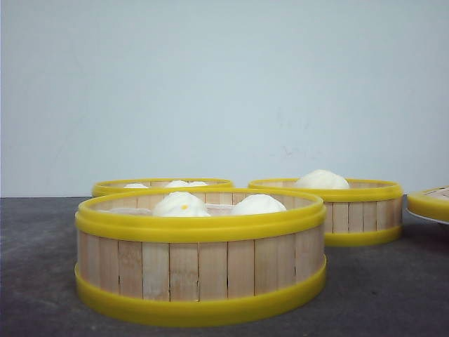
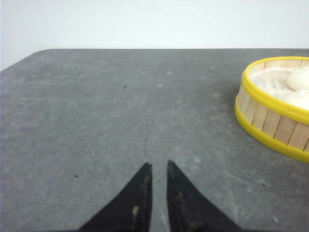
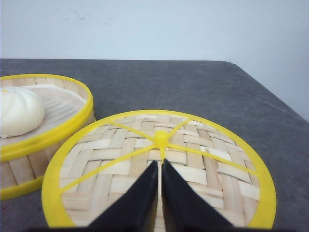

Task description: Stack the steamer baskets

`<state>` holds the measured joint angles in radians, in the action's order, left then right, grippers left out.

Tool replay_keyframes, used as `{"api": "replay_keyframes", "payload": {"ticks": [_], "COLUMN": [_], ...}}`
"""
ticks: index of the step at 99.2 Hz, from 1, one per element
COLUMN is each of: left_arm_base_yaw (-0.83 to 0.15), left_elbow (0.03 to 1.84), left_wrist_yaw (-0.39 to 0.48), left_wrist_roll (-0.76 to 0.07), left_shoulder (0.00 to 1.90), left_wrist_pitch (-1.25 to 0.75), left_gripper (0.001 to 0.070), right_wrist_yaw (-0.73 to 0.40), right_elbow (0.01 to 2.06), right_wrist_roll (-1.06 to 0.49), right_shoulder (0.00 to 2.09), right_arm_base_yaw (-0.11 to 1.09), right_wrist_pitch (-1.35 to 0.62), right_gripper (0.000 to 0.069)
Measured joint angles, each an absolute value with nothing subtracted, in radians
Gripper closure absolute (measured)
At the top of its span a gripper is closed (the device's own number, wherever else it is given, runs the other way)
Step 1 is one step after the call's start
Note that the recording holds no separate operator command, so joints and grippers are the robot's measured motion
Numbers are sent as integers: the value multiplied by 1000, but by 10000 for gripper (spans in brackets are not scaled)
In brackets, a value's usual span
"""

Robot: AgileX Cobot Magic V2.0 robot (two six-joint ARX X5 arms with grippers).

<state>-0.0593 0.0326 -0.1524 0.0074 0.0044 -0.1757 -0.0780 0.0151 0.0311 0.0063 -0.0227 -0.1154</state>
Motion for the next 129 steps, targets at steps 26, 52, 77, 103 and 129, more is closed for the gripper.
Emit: {"api": "replay_keyframes", "payload": {"ticks": [26, 52, 77, 103, 129], "left_arm_base_yaw": [-59, -59, -59, -59, -59], "left_elbow": [33, 33, 33, 33, 33], "left_wrist_yaw": [-153, -153, -153, -152, -151], "left_wrist_roll": [7, 7, 7, -17, -244], "left_shoulder": [4, 4, 4, 4, 4], "left_wrist_pitch": [-176, -176, -176, -176, -176], "left_gripper": [680, 680, 680, 680, 680], "right_wrist_yaw": [-78, -113, -112, -44, 108], "right_elbow": [15, 15, 15, 15, 15], "right_wrist_roll": [31, -35, -53, 44, 280], "right_shoulder": [6, 6, 6, 6, 6], "right_arm_base_yaw": [-23, -23, -23, -22, -22], "right_wrist_pitch": [-115, -115, -114, -77, -73], "right_gripper": [684, 684, 684, 684, 684]}}
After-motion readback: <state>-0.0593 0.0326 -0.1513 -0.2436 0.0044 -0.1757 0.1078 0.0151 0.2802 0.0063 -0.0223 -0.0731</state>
